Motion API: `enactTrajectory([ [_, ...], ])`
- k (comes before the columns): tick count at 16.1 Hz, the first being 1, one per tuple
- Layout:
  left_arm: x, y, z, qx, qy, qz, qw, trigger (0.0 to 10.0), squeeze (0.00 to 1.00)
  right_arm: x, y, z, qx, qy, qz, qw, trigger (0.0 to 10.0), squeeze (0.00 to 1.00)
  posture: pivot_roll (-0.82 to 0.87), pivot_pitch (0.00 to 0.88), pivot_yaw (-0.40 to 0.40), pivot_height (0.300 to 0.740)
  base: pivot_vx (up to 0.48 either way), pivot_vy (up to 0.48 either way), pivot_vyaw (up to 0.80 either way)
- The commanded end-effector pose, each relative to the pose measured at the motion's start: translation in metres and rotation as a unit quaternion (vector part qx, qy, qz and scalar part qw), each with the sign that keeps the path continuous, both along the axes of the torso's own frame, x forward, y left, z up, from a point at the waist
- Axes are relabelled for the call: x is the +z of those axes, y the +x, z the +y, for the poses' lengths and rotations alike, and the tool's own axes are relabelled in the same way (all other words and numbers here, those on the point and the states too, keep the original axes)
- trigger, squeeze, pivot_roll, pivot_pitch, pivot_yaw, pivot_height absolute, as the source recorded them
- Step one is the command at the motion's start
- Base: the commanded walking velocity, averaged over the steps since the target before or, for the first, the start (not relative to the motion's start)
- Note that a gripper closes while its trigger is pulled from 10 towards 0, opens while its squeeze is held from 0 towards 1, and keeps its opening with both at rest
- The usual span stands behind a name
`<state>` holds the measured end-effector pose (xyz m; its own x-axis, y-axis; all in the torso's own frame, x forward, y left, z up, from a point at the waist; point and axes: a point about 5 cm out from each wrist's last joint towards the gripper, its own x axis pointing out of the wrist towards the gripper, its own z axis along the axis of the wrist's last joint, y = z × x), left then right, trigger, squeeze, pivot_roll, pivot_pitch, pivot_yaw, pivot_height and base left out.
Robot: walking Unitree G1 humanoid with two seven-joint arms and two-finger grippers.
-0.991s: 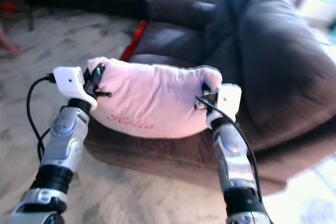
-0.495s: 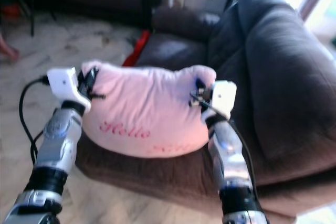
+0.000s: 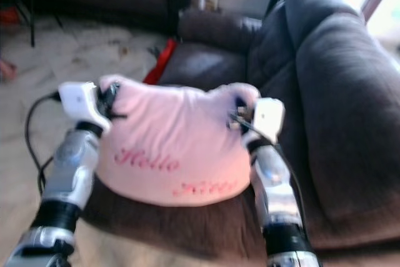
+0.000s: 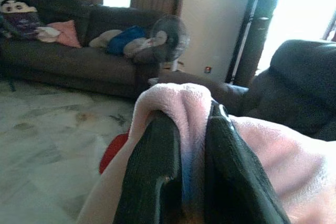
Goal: Move the pillow to the sofa from floor
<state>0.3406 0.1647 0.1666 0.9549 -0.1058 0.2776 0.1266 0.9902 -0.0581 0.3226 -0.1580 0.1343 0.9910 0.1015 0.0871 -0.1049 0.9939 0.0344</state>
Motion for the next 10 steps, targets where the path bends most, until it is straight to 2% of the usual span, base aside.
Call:
enactTrajectory([
  [1,0.017,0.001,-0.016,-0.031,-0.003,-0.033,0.999,10.0,0.0,0.016,0.002,-0.003,-0.002,-0.008,-0.026,1.0,10.0,0.0,0.02,0.0,-0.084,0.74,0.296,0.0,0.0],
  [2,0.028,-0.002,-0.014,-0.032,-0.013,-0.057,0.998,10.0,0.0,0.036,0.003,0.002,0.01,0.0,-0.058,0.998,10.0,0.0,0.01,0.0,-0.082,0.74,0.0,0.0,0.0],
  [4,0.039,-0.005,-0.006,-0.024,-0.015,-0.072,0.997,10.0,0.0,0.058,0.004,0.007,0.018,0.004,-0.091,0.996,10.0,0.0,0.02,0.0,-0.085,0.74,0.0,0.0,0.0],
  [7,0.052,-0.012,0.009,-0.01,-0.022,-0.089,0.996,10.0,0.0,0.08,0.003,0.018,0.035,0.011,-0.12,0.992,10.0,0.0,0.02,0.0,-0.089,0.74,0.0,0.0,0.0],
  [10,0.061,-0.019,0.017,-0.008,-0.013,-0.098,0.995,10.0,0.0,0.089,0.001,0.02,0.042,0.023,-0.126,0.991,10.0,0.0,0.03,0.0,-0.094,0.74,0.0,0.0,0.0],
])
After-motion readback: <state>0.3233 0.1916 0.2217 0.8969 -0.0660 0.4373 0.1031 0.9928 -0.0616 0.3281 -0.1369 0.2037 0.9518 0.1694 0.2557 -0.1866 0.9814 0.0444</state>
